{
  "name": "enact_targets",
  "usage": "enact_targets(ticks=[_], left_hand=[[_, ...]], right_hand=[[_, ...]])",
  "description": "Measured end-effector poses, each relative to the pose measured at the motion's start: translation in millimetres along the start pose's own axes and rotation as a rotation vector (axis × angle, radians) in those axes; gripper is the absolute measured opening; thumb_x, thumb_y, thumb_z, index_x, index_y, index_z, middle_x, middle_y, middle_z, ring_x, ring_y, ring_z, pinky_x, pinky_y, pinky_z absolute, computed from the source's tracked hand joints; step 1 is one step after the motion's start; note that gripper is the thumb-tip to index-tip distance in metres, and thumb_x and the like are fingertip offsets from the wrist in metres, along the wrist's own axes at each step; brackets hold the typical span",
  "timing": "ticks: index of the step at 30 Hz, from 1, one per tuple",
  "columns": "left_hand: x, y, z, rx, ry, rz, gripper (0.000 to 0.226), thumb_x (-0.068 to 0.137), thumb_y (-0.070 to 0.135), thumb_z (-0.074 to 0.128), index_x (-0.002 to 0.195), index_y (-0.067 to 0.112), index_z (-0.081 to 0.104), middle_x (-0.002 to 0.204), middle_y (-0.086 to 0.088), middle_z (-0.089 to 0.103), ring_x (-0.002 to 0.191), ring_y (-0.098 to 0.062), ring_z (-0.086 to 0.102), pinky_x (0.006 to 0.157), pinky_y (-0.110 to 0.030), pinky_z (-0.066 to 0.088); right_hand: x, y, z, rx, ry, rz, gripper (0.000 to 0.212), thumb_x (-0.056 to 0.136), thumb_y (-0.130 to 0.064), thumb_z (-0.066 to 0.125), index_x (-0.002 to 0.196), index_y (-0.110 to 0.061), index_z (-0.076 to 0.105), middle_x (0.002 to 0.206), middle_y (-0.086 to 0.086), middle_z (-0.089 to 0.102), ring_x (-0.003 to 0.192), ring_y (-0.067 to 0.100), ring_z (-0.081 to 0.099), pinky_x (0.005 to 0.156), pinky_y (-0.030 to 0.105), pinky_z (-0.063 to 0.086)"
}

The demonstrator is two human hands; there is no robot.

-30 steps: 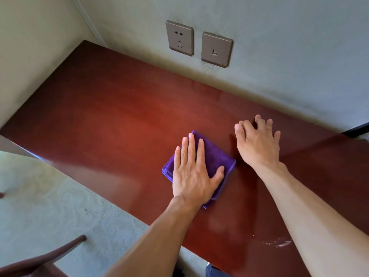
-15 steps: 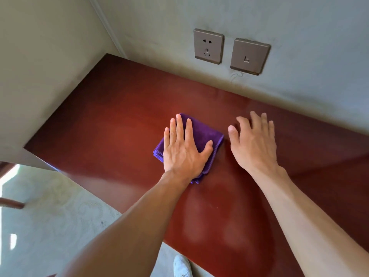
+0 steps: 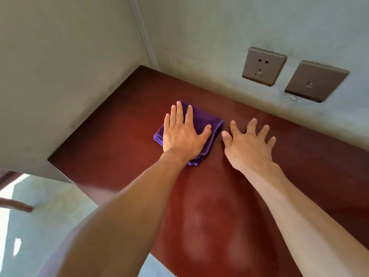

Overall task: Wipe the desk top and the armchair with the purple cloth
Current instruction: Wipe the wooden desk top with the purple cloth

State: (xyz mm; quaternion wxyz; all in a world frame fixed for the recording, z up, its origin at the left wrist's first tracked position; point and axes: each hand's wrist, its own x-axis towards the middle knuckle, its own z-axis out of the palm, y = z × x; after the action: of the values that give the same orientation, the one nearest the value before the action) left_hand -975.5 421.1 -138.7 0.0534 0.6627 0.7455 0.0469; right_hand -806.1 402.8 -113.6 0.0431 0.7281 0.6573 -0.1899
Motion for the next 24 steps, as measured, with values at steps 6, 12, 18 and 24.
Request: enact_targets(ticks=[6,12,18,24], left_hand=[[20,-27,-6,0.005,-0.003,-0.04,0.093,0.091,0.077,0.022,0.163,0.018,0.012,0.171,-0.012,-0.001,0.158,-0.026,-0.005,0.128,-0.044,0.002],[25,-100,-23,0.024,0.008,-0.185,0.093,0.091,0.077,0.023,0.163,0.018,0.014,0.171,-0.012,0.0,0.158,-0.026,-0.002,0.128,-0.044,0.003],[6,-164,-31,0.015,0.02,-0.326,0.092,0.091,0.077,0.025,0.163,0.021,0.014,0.171,-0.011,0.001,0.158,-0.025,-0.001,0.128,-0.044,0.002],[-10,-184,-36,0.008,0.023,-0.407,0.089,0.092,0.076,0.026,0.163,0.023,0.014,0.171,-0.009,0.001,0.158,-0.025,-0.001,0.128,-0.045,0.003]], right_hand=[[4,-10,-4,0.021,0.006,0.055,0.059,0.103,-0.056,0.016,0.156,-0.034,0.026,0.164,0.022,0.007,0.148,0.055,0.002,0.114,0.072,0.01],[3,-8,0,0.014,0.036,0.048,0.059,0.102,-0.057,0.016,0.156,-0.036,0.026,0.164,0.021,0.009,0.148,0.053,0.004,0.115,0.071,0.01],[3,-8,4,-0.019,0.054,0.056,0.06,0.102,-0.058,0.017,0.156,-0.035,0.025,0.164,0.022,0.009,0.148,0.054,0.004,0.115,0.071,0.01],[5,-3,3,-0.018,0.051,0.04,0.059,0.102,-0.058,0.017,0.156,-0.036,0.026,0.164,0.021,0.009,0.148,0.054,0.004,0.116,0.071,0.01]])
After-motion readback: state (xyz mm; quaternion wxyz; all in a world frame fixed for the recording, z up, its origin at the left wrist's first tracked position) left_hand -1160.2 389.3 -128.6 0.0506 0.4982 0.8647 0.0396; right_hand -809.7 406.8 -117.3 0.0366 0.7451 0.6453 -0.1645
